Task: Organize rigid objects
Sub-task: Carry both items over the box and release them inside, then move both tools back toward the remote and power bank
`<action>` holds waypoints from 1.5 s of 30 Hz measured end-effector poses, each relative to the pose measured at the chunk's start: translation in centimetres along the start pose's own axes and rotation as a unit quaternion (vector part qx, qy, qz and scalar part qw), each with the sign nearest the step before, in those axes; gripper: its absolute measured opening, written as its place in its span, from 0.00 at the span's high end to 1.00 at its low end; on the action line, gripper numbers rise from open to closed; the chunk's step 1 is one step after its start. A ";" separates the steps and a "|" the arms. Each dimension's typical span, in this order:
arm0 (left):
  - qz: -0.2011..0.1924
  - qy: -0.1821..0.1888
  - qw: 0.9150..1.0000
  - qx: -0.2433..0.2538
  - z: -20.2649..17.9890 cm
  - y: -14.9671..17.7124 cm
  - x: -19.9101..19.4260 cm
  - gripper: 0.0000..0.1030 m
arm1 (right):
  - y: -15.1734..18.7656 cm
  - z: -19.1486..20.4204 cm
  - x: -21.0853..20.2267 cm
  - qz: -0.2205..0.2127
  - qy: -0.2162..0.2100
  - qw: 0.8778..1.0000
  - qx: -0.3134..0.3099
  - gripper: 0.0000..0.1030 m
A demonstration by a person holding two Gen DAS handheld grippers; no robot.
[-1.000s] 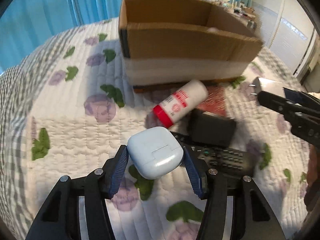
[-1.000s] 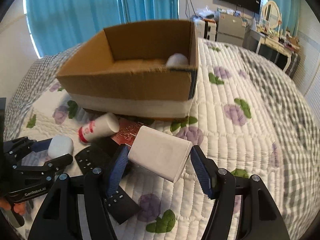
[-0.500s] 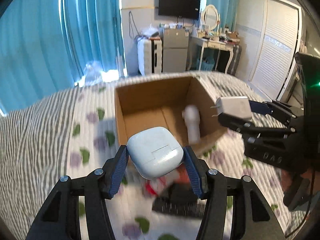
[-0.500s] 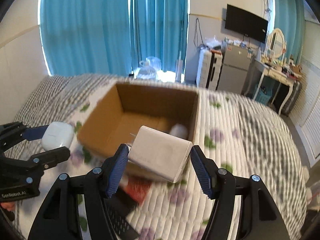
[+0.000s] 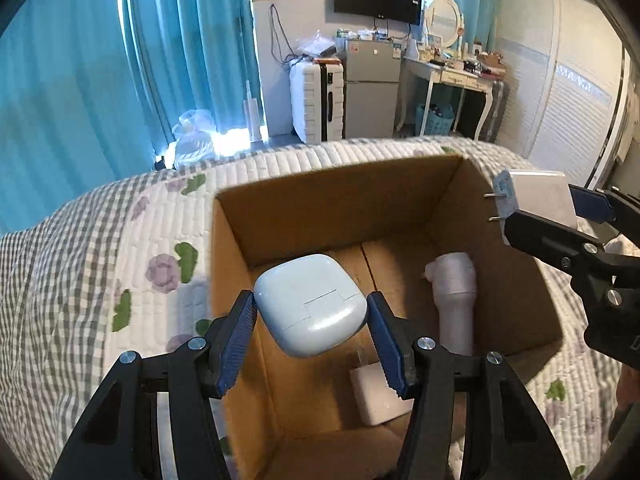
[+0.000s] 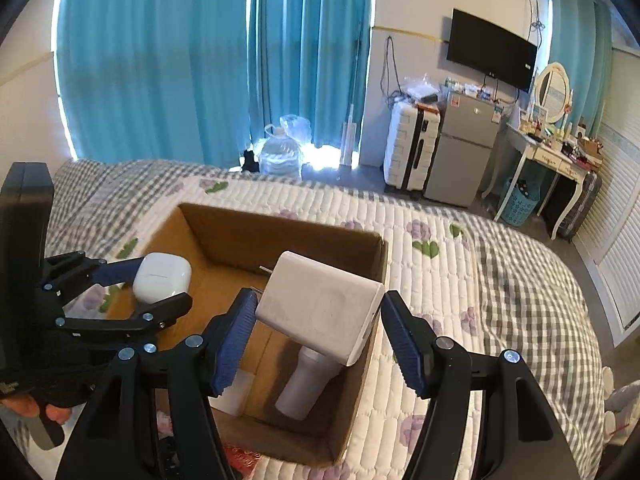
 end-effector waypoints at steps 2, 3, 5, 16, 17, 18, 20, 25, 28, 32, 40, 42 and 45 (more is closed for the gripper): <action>0.010 0.004 1.000 0.007 -0.5 0.2 1.0 0.44 | 0.2 -0.4 1.1 0.006 -0.004 1.000 0.005 0.38; 0.012 0.004 1.000 0.008 -0.7 0.3 1.2 0.43 | 0.4 -0.5 1.6 0.009 -0.006 1.000 0.006 0.38; 0.017 0.009 1.000 0.009 -1.0 0.6 1.6 0.42 | 0.5 -0.6 2.1 0.011 -0.007 1.000 0.004 0.38; -0.018 -0.014 0.999 0.027 -1.2 -0.1 -0.3 0.27 | -0.6 -0.9 4.4 0.013 -0.016 1.000 0.008 0.38; -0.020 -0.013 0.999 0.022 -0.9 0.0 -0.6 0.27 | -0.8 -0.7 4.5 0.016 -0.018 1.000 0.005 0.38; -0.023 -0.012 1.000 0.018 -0.6 0.0 -0.9 0.27 | -1.0 -0.4 4.8 0.022 -0.022 1.000 0.000 0.38; -0.028 -0.012 1.000 0.003 0.1 0.1 -1.5 0.27 | -1.4 0.2 5.3 0.034 -0.025 0.999 -0.005 0.37; -0.048 -0.005 0.999 -0.020 1.6 0.5 -3.8 0.27 | -2.1 1.0 6.7 0.058 -0.014 0.998 -0.013 0.37; -0.056 -0.007 0.998 -0.019 2.0 0.6 -5.4 0.27 | -2.1 0.4 6.0 0.050 -0.008 0.999 0.011 0.21; -0.067 -0.005 0.997 -0.025 2.5 0.8 -7.6 0.27 | -1.8 0.1 3.2 0.026 -0.001 1.000 0.015 0.21; -0.065 -0.005 0.997 -0.044 4.0 4.1 -11.1 0.27 | 0.8 2.0 -4.3 -0.015 -0.002 1.000 -0.018 0.21; -0.059 -0.007 0.997 -0.049 4.4 5.4 -11.4 0.27 | 2.1 3.1 -5.8 -0.019 -0.004 0.999 -0.027 0.21; -0.046 -0.003 0.997 -0.058 4.7 7.4 -11.7 0.27 | 4.1 4.7 -6.9 -0.015 -0.009 0.999 -0.046 0.21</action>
Point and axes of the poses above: each gripper's, at about its wrist camera, not at the fingertips, and x roughly the way its jaws point, z to its left, y to its underside, the point moved 9 cm from there along x, roughly the way its jaws point, and after that the axes turned 7 degrees about z, right-handed, at the moved point
